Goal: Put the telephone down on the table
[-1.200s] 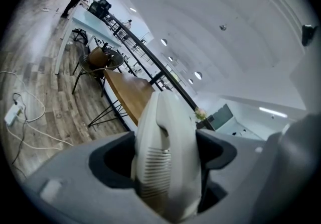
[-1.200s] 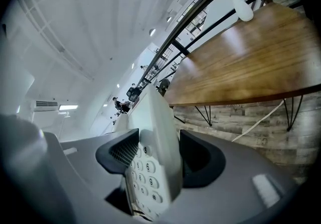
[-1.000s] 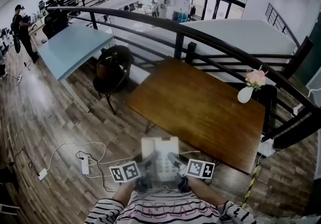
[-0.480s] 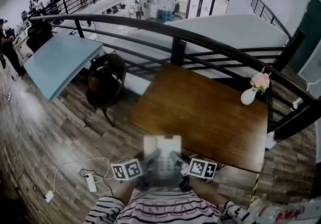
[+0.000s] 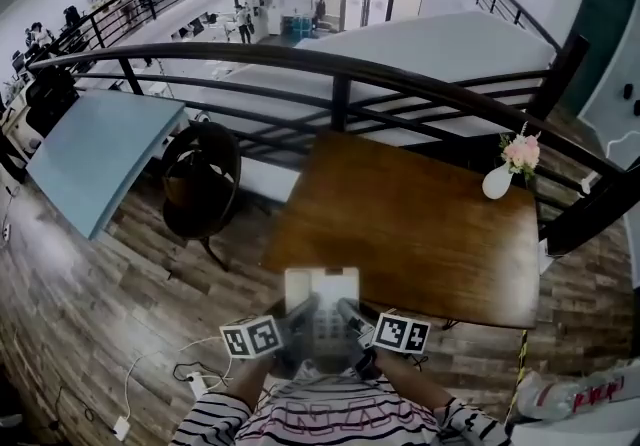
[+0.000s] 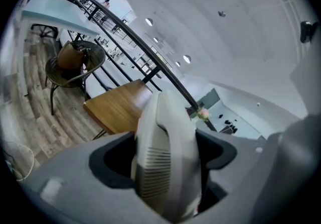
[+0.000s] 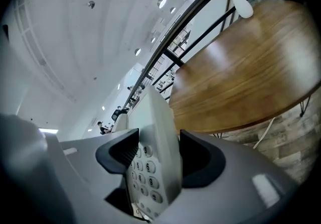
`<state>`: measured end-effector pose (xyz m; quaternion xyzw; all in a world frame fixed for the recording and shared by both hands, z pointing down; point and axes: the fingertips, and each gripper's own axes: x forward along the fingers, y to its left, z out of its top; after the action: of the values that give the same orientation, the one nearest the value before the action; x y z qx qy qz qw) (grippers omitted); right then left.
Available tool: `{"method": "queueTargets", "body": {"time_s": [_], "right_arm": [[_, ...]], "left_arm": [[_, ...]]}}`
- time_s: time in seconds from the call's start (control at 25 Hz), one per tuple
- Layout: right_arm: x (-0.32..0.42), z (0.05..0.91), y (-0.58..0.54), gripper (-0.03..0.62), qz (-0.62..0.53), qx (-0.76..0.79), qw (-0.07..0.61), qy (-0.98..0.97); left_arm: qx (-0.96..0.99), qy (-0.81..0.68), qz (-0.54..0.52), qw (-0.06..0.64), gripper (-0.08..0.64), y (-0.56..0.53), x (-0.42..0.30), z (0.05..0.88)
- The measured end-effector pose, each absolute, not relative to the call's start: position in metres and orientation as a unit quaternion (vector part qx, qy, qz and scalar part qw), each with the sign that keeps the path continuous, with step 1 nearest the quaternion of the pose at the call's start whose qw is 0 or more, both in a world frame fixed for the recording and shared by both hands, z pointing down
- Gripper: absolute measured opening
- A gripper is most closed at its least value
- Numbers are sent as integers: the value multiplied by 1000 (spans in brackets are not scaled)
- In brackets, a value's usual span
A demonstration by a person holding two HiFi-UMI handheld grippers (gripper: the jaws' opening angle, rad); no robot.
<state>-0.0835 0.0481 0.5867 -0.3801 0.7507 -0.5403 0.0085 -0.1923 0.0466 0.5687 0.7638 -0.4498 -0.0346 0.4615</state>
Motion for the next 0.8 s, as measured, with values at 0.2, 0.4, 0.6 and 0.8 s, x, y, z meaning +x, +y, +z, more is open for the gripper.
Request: {"method": "queueTargets", "body": {"time_s": [0.2,0.4,0.6,0.8], "right_arm": [[-92,590,20,250,-544,-390,7,743],[-102,599,-29,250,-544,-386,4,745],[-87,602,-90,250,-545,-378,0,748],[-73,602,-154,249,-546,-377,-1,748]], "left_arm": [[765,-441,-33,469,374,16,-201,573],[762,-441,-38,472,374,-31,-209,581],[760,-445,-45,471,374,-91,-193,581],[759,-448,-44,471,374,-155,-180,583]]}}
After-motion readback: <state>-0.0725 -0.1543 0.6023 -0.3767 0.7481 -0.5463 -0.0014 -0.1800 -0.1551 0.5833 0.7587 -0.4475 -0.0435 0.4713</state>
